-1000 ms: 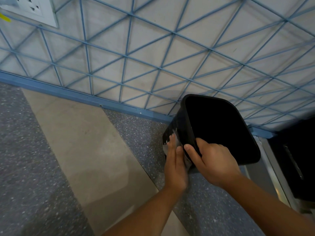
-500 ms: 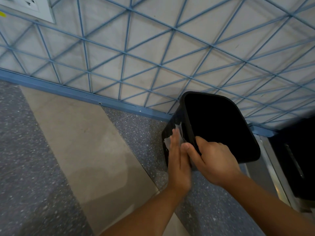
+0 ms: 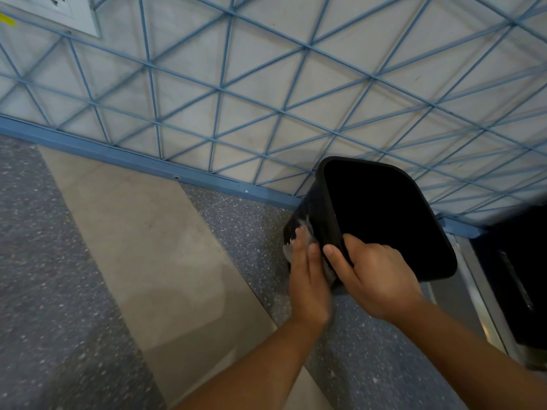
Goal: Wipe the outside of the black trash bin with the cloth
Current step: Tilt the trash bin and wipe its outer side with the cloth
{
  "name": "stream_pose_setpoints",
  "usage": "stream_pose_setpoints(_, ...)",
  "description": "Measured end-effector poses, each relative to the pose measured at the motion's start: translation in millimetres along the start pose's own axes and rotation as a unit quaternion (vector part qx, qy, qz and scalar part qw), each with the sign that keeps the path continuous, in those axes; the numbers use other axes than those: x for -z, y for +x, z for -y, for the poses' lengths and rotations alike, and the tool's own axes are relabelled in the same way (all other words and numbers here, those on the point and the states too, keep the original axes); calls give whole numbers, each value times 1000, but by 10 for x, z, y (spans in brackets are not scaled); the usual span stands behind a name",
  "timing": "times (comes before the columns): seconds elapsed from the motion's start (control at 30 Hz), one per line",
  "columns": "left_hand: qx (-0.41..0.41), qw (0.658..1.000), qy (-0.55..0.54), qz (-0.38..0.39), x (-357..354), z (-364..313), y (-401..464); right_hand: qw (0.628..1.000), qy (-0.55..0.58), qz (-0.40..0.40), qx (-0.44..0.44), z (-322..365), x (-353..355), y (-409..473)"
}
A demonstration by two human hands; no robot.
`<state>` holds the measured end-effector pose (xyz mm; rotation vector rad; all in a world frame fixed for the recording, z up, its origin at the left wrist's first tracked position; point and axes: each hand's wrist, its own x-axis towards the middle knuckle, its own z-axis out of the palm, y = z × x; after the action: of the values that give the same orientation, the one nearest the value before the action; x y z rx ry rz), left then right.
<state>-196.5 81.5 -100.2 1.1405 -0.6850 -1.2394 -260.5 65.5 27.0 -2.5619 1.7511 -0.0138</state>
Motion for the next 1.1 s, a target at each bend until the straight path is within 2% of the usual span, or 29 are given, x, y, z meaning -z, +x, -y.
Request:
stream_pose_setpoints(0.1, -47, 999, -14, 15, -41, 33, -108, 1000, 1, 2, -3, 2, 2, 2)
stream_pose_setpoints(0.2, -8, 1000, 17, -6, 68, 108, -16, 1000, -7, 2, -7, 19, 6, -8)
stream_pose_setpoints(0.27, 30, 999, -18, -15, 16, -32, 13, 1000, -7, 3, -7, 9, 9, -5)
stream_pose_setpoints(0.37, 6, 997, -76, -5, -88, -112, -104, 1000, 6, 11, -9, -2, 8, 3)
stream_pose_setpoints(0.43, -15, 999, -30, -4, -21, -3, -98, 1000, -3, 11, -11, 15, 18, -1)
stream_pose_setpoints(0.53, 32, 999, -18, -40, 11, 62, 16, 1000, -8, 6, -11, 19, 17, -5)
stream_pose_setpoints(0.63, -25, 999, -47, -7, -91, 7, -99, 1000, 5, 15, -9, -8, 0, 3)
stream_pose_setpoints(0.73, -39, 999, 27, 9, 80, 164, -174, 1000, 2, 19, -15, 3, 15, 6)
stream_pose_setpoints(0.83, 55, 998, 37, -10, 411, 420, -59, 1000, 2, 20, -18, 21, 31, -2)
stream_pose_setpoints(0.9, 125, 989, -19, -73, 589, 553, 12, 1000, 1, 25, -10, 19, 29, -19)
stream_pose_setpoints(0.97, 161, 977, -73, -115, 671, 494, 65, 1000, -4, 22, 3, 9, 15, -28)
stream_pose_setpoints(1.03, 172, 974, -91, -111, 623, 368, 128, 1000, -3, 17, 11, 4, 5, -25)
stream_pose_setpoints(1.1, 215, 969, -60, -104, 486, 309, 193, 1000, -1, 12, 9, -2, 1, -26)
